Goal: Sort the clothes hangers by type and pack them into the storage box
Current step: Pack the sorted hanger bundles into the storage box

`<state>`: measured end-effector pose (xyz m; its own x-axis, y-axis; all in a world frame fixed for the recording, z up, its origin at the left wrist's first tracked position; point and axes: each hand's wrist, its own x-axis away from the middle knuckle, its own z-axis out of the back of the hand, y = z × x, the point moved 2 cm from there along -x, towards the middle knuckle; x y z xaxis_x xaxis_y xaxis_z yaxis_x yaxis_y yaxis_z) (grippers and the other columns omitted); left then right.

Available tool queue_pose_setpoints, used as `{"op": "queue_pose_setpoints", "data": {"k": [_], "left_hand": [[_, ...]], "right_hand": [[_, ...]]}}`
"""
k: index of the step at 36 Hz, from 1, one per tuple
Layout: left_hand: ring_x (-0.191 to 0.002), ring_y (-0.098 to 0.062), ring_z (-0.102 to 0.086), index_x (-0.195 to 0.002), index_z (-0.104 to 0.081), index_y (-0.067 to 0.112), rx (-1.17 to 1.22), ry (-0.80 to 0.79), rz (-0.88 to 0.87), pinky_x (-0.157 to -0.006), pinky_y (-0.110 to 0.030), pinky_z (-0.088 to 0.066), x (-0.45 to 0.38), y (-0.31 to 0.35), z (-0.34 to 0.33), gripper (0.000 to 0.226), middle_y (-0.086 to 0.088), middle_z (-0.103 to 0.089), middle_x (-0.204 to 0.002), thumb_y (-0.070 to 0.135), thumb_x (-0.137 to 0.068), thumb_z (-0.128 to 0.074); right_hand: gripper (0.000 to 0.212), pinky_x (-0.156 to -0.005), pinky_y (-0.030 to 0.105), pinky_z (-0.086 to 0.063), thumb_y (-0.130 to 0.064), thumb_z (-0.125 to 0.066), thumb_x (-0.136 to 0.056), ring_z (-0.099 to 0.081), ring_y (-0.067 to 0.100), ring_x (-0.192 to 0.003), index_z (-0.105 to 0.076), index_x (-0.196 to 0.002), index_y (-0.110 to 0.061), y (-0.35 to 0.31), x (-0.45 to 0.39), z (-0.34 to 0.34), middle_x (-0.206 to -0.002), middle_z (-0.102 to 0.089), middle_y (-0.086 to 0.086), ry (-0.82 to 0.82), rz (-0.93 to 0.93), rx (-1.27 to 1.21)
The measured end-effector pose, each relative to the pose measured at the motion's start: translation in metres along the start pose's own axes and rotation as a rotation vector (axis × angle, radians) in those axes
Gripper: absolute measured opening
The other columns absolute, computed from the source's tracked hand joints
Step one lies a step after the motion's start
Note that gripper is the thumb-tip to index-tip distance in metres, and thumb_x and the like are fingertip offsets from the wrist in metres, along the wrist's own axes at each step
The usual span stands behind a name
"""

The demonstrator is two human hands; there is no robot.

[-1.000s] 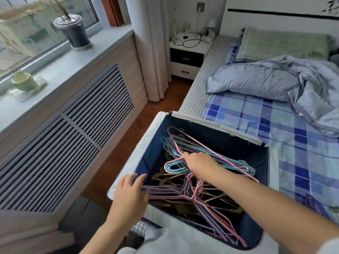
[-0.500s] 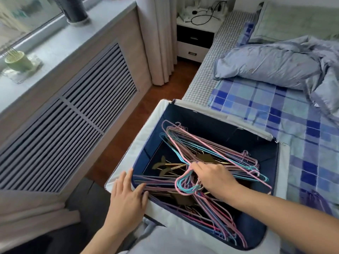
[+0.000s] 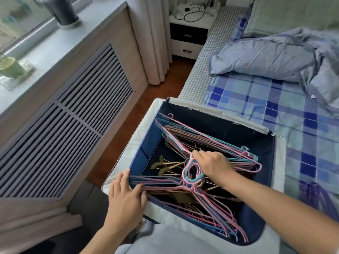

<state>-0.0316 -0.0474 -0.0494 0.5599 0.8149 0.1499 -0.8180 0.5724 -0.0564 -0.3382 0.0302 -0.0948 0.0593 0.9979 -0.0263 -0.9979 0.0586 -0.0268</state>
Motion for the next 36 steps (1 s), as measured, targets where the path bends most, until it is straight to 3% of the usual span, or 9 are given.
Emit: {"op": "queue_pose_setpoints", "data": {"k": [4, 6, 11, 17, 21, 25, 28, 31, 36], "left_hand": [[-0.140, -0.050, -0.038, -0.106, -0.075, 0.032, 0.021, 0.006, -0.039, -0.108, -0.065, -0.038, 0.002, -0.004, -0.003, 0.050, -0.025, -0.045, -0.151, 0.051, -0.097, -0.030], [-0.143, -0.048, -0.035, -0.109, -0.074, 0.033, 0.026, -0.015, -0.052, -0.111, -0.063, -0.035, 0.003, -0.007, -0.005, 0.053, -0.024, -0.042, -0.154, 0.054, -0.099, -0.026], [-0.143, -0.048, -0.035, -0.110, -0.073, 0.034, 0.056, -0.013, -0.038, -0.111, -0.063, -0.036, 0.005, -0.008, -0.004, 0.067, -0.022, -0.042, -0.154, 0.060, -0.102, -0.011], [-0.145, -0.047, -0.033, -0.108, -0.073, 0.034, 0.062, -0.001, -0.035, -0.112, -0.062, -0.036, 0.005, -0.006, -0.003, 0.071, -0.022, -0.040, -0.156, 0.060, -0.102, -0.008], [-0.146, -0.047, -0.032, -0.110, -0.073, 0.034, 0.050, -0.014, -0.039, -0.113, -0.062, -0.035, 0.005, -0.007, -0.003, 0.070, -0.022, -0.038, -0.156, 0.059, -0.103, -0.009], [-0.145, -0.046, -0.033, -0.110, -0.073, 0.034, 0.039, -0.010, -0.040, -0.112, -0.062, -0.036, 0.004, -0.006, -0.002, 0.070, -0.022, -0.039, -0.156, 0.059, -0.103, -0.008], [-0.145, -0.047, -0.034, -0.110, -0.073, 0.035, 0.035, -0.015, -0.042, -0.112, -0.062, -0.036, 0.004, -0.007, -0.002, 0.070, -0.022, -0.039, -0.156, 0.059, -0.103, -0.008], [-0.144, -0.047, -0.035, -0.110, -0.072, 0.036, 0.020, -0.026, -0.049, -0.112, -0.062, -0.037, 0.005, -0.008, -0.002, 0.068, -0.021, -0.039, -0.156, 0.059, -0.103, -0.009], [-0.144, -0.047, -0.035, -0.113, -0.072, 0.035, 0.011, -0.021, -0.054, -0.113, -0.062, -0.035, 0.004, -0.007, -0.002, 0.066, -0.021, -0.039, -0.156, 0.058, -0.103, -0.011]], "right_hand": [[0.037, -0.080, 0.044, -0.052, -0.015, -0.046, -0.097, -0.057, 0.031, -0.112, -0.044, -0.134, -0.013, 0.015, -0.021, -0.038, -0.120, -0.058, 0.010, -0.331, -0.185, 0.061], [0.039, -0.089, 0.044, -0.048, -0.012, -0.050, -0.097, -0.051, 0.031, -0.120, -0.042, -0.135, -0.014, 0.020, -0.022, -0.046, -0.127, -0.057, 0.010, -0.415, -0.197, 0.065], [0.027, -0.079, 0.039, -0.051, -0.020, -0.058, -0.096, -0.064, 0.024, -0.104, -0.048, -0.120, -0.024, 0.018, -0.029, -0.043, -0.115, -0.065, -0.001, -0.380, -0.011, -0.082], [0.025, -0.063, 0.037, -0.050, -0.027, -0.056, -0.096, -0.069, 0.025, -0.087, -0.048, -0.120, -0.027, 0.007, -0.035, -0.038, -0.104, -0.065, -0.005, -0.158, 0.072, -0.133], [0.020, -0.075, 0.038, -0.051, -0.030, -0.058, -0.095, -0.066, 0.025, -0.094, -0.056, -0.115, -0.032, 0.009, -0.041, -0.050, -0.103, -0.064, -0.004, -0.382, -0.014, -0.192], [0.022, -0.080, 0.041, -0.049, -0.037, -0.049, -0.100, -0.058, 0.026, -0.102, -0.061, -0.117, -0.031, 0.022, -0.053, -0.053, -0.096, -0.046, -0.004, -0.576, -0.049, -0.224], [0.029, -0.074, 0.035, -0.044, -0.033, -0.062, -0.094, -0.055, 0.022, -0.096, -0.058, -0.123, -0.036, 0.026, -0.056, -0.056, -0.100, -0.047, -0.003, -0.602, -0.047, -0.213], [0.041, -0.079, 0.037, -0.051, -0.032, -0.061, -0.095, -0.060, 0.024, -0.096, -0.047, -0.133, -0.039, 0.028, -0.049, -0.058, -0.110, -0.052, -0.002, -0.620, -0.035, -0.213], [0.057, -0.079, 0.039, -0.052, -0.028, -0.058, -0.098, -0.064, 0.028, -0.100, -0.031, -0.148, -0.034, 0.025, -0.032, -0.050, -0.117, -0.059, 0.004, -0.440, 0.007, -0.028]]}}
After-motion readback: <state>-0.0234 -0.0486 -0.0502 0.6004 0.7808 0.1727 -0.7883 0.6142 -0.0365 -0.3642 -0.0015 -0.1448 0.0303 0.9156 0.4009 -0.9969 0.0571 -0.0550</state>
